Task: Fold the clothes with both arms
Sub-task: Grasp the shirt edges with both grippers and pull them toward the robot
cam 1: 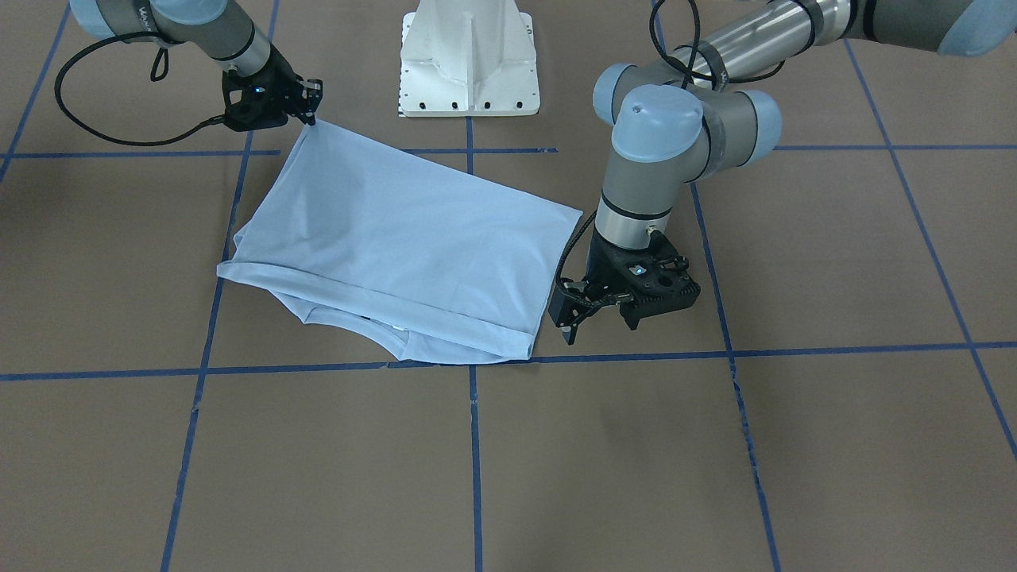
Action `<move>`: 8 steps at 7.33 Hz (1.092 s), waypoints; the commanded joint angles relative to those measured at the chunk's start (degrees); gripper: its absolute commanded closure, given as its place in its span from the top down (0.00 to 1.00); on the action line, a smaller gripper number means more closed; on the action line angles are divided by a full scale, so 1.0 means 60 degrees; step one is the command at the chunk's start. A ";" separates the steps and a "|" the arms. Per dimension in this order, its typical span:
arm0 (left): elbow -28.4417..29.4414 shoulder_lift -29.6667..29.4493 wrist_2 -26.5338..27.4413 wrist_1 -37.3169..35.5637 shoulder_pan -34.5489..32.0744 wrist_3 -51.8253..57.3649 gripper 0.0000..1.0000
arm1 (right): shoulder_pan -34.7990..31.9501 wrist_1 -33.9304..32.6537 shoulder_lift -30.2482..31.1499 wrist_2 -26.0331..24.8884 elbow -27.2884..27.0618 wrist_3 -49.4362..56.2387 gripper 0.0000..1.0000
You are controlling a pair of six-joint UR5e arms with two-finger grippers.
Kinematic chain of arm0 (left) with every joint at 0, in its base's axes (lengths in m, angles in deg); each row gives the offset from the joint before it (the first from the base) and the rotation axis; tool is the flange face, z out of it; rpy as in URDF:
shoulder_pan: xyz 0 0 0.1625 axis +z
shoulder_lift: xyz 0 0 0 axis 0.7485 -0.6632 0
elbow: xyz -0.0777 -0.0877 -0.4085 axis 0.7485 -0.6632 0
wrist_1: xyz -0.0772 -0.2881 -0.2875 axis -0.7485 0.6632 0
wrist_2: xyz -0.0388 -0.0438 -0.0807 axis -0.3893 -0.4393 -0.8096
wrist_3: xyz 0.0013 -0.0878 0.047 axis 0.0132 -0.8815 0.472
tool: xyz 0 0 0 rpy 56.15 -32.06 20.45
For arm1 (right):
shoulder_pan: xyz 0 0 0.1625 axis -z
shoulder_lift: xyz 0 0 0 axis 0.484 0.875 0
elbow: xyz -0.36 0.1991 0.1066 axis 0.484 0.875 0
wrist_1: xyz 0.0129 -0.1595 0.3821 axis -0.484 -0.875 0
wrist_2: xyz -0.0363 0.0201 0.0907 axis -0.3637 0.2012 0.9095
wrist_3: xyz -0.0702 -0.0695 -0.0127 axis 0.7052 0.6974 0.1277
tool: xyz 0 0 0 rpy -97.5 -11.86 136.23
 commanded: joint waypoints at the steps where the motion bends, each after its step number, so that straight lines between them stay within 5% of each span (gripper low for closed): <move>1: -0.0259 0.0157 -0.0005 0.0002 0.0245 -0.0108 1.00 | 0.0822 -0.0001 0.0518 0.0013 -0.0357 -0.0187 0.00; 2: -0.0508 0.0274 -0.0005 -0.0012 0.0377 -0.0210 1.00 | 0.0854 -0.0001 0.0636 0.0085 -0.0531 -0.0288 0.14; 3: -0.0655 0.0363 -0.0034 -0.0013 0.0422 -0.0211 1.00 | 0.0840 0.0014 0.0623 -0.0016 -0.0577 -0.0594 0.99; 6: -0.2162 0.1664 -0.0723 0.0002 0.1617 -0.2119 1.00 | -0.0808 0.0131 0.0186 -0.0003 -0.0708 -0.0758 1.00; 8: -0.2195 0.1798 -0.0563 0.0002 0.2761 -0.4551 0.96 | -0.1633 0.0131 -0.0122 -0.0031 -0.0680 -0.0758 1.00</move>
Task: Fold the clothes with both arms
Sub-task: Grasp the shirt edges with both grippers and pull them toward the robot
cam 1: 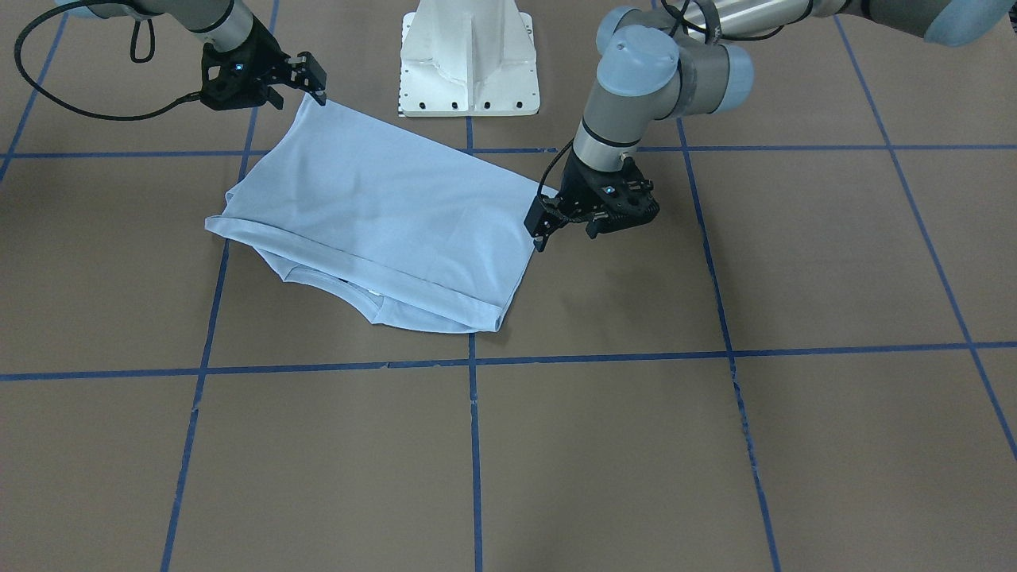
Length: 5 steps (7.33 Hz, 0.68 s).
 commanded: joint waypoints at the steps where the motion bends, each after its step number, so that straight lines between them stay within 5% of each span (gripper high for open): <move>1: -0.0086 0.0305 0.0285 0.0002 0.0976 -0.1830 0.96 | -0.0701 0.0006 -0.0257 -0.0059 0.0128 0.0010 1.00; 5: -0.0100 0.0467 0.0331 -0.0218 0.1198 -0.2418 0.83 | -0.0791 -0.0009 -0.0682 -0.0162 0.0495 0.0040 1.00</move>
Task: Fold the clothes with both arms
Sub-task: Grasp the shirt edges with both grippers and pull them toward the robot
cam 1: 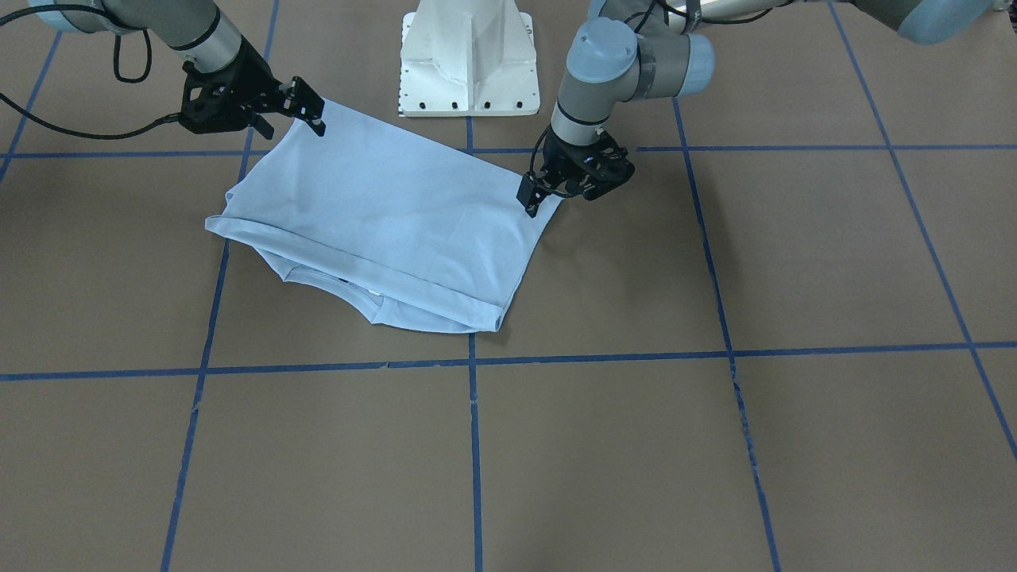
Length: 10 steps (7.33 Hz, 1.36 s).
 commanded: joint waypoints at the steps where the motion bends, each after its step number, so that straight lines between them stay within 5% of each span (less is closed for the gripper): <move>1: 0.0010 -0.0002 0.0010 -0.0063 0.0037 -0.0185 0.71 | -0.0033 -0.0005 -0.0077 -0.0008 0.0065 0.0003 1.00; 2: 0.0010 0.0027 0.0010 -0.0063 0.0037 -0.0200 0.51 | -0.0047 -0.0005 -0.0092 -0.0008 0.0094 0.0003 1.00; 3: 0.0010 0.0027 0.0010 -0.0063 0.0037 -0.0186 0.18 | -0.0048 0.0009 -0.0092 -0.0008 0.0109 0.0003 1.00; 4: -0.0005 0.0013 0.0010 -0.0077 0.0037 -0.0185 0.00 | -0.0048 -0.0005 -0.0106 -0.0008 0.0109 0.0003 1.00; 8: -0.0358 -0.0366 -0.0005 -0.1132 -0.0660 0.0005 0.00 | -0.0136 -0.0005 -0.0092 -0.0008 0.0124 0.0003 1.00; 10: 0.1112 -0.1095 -0.0005 -0.0725 -0.1657 0.0925 0.00 | -0.0150 -0.0005 -0.0092 -0.0008 0.0124 -0.0012 1.00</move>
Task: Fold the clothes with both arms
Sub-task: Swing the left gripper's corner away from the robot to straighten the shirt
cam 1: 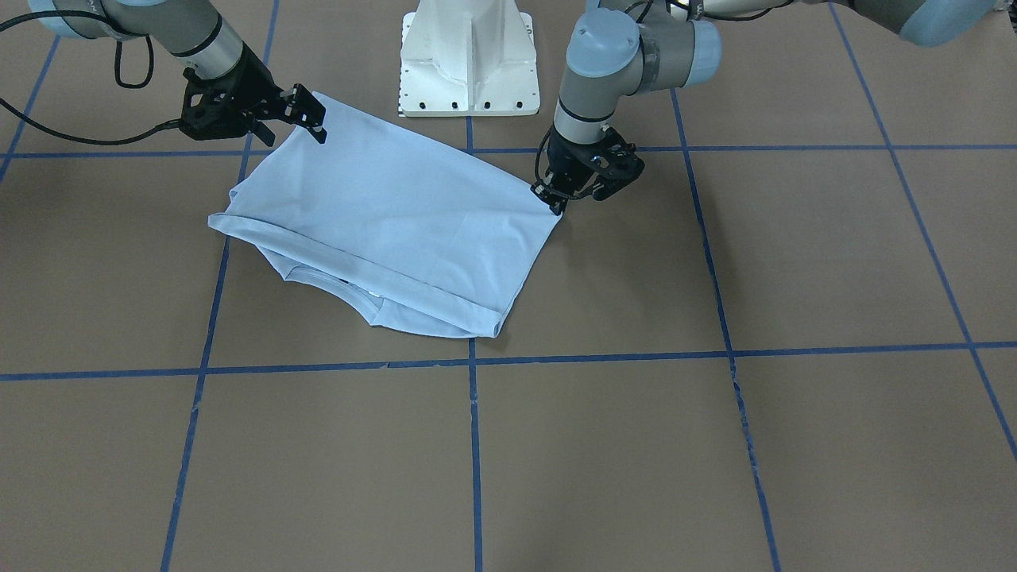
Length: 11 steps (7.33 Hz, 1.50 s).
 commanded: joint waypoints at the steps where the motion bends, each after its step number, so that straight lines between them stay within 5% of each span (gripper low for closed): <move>1: 0.2404 -0.1214 0.0018 0.1191 -0.1080 0.0470 0.00 | -0.0024 0.0000 0.0001 -0.0015 0.0014 -0.0012 1.00; 3: 0.5070 -0.2722 0.0018 0.2789 -0.1930 0.1578 0.00 | -0.0199 0.0000 0.0001 -0.0015 0.0145 -0.0012 1.00; 6: 0.7710 -0.3826 0.0076 0.4911 -0.2841 0.3528 0.00 | -0.0302 0.0000 -0.0130 -0.0087 0.0351 0.0032 1.00; 10: 1.0014 -0.5144 0.0735 0.6908 -0.2740 0.4133 0.00 | -0.0302 0.0000 -0.0424 -0.0336 0.0732 0.0032 1.00; 11: 1.0093 -0.5118 0.1258 0.6971 -0.2725 0.4235 0.58 | -0.0302 -0.0014 -0.0540 -0.0395 0.0776 0.0032 1.00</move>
